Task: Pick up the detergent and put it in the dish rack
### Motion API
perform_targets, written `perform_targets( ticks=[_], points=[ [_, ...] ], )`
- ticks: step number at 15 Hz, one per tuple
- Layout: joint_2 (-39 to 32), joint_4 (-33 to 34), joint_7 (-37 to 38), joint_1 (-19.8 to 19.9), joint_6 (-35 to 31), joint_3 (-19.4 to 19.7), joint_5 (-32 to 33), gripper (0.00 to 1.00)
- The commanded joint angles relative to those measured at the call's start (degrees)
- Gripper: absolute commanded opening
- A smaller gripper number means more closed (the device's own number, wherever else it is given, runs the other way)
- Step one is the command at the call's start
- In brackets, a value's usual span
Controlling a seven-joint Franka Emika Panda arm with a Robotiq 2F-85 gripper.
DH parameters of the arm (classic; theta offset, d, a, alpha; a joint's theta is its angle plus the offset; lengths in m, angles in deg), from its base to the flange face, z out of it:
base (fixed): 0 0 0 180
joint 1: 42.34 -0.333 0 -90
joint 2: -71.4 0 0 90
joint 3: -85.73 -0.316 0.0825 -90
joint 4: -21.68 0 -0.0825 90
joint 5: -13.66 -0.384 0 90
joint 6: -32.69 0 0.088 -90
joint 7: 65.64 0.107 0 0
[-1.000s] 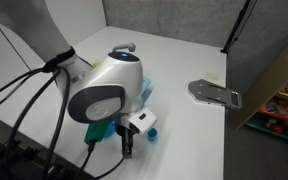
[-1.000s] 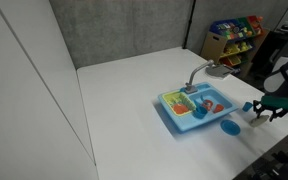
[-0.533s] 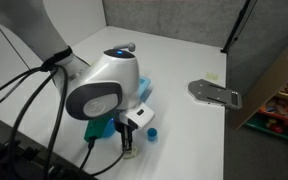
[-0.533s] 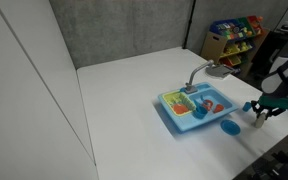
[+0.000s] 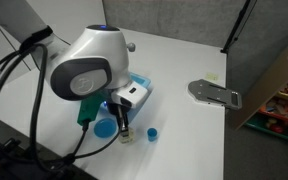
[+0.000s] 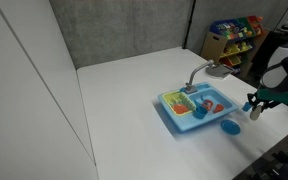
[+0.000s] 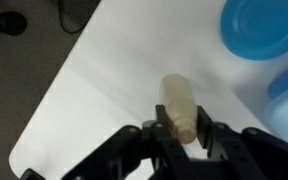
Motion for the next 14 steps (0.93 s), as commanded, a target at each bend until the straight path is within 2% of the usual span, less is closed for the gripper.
perform_targets(
  ticks=[1,6,11,12,14],
  points=[
    [5.2,-1.1,-1.1,-1.9,3.0,0.6,2.6,0.11],
    [9.8,0.1,0.2,-3.1,7.7,-0.3,6.2,0.11],
    [14.8,1.2,0.7,-2.2,12.4,-3.0,8.6,0.10],
    [11.8,1.3,0.6,-1.0,9.8,-3.7,7.8,0.32],
    [13.4,1.4,0.6,-0.8,11.0,-4.5,8.1,0.32]
  ],
)
